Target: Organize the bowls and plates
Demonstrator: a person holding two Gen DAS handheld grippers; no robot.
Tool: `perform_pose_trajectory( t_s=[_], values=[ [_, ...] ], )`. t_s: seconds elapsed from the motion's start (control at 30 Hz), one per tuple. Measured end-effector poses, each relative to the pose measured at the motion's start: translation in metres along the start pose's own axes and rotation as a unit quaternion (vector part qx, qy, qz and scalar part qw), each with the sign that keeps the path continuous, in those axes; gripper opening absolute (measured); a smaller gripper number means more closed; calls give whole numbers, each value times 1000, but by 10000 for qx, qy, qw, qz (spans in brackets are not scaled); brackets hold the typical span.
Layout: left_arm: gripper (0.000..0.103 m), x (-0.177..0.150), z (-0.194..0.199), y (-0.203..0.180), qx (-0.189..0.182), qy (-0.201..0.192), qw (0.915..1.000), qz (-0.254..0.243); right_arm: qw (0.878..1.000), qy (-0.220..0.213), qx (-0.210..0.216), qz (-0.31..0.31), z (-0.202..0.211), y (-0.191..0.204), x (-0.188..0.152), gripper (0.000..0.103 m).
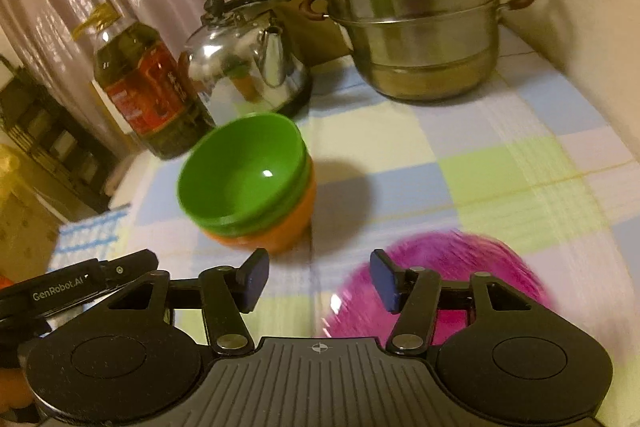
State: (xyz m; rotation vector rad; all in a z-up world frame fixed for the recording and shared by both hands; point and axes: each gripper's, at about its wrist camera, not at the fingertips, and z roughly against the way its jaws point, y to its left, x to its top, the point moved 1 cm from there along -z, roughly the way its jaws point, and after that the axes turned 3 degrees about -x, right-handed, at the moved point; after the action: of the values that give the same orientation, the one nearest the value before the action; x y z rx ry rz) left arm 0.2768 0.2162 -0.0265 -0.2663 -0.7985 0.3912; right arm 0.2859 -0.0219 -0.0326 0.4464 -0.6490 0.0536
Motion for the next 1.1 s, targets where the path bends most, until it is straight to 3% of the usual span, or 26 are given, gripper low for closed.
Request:
perform_pose_trajectory(
  t_s=[0.17,0.43,0.7,0.97,1.03,1.1],
  values=[
    [56,30,-34,13,-83,-39,9996,264,9994,93,256,-197,-38,4,31,65],
    [56,41,-87,28,-137,444,9972,592,9954,641,394,-596,-107,0,60,65],
    [45,41,-117,34,-180,748,9947,678,9923,1007,347,-632,-147,-3,65,65],
    [39,40,-132,32,-152,918,9945,489,9909,1146,282,-654,-161,-6,65,64],
    [35,39,-132,31,-114,913,9948,433,9907,1156,274,-656,-163,-7,65,60],
    [33,39,-131,32,-77,905,9950,404,9897,1207,317,-698,-165,-8,65,49]
  ],
)
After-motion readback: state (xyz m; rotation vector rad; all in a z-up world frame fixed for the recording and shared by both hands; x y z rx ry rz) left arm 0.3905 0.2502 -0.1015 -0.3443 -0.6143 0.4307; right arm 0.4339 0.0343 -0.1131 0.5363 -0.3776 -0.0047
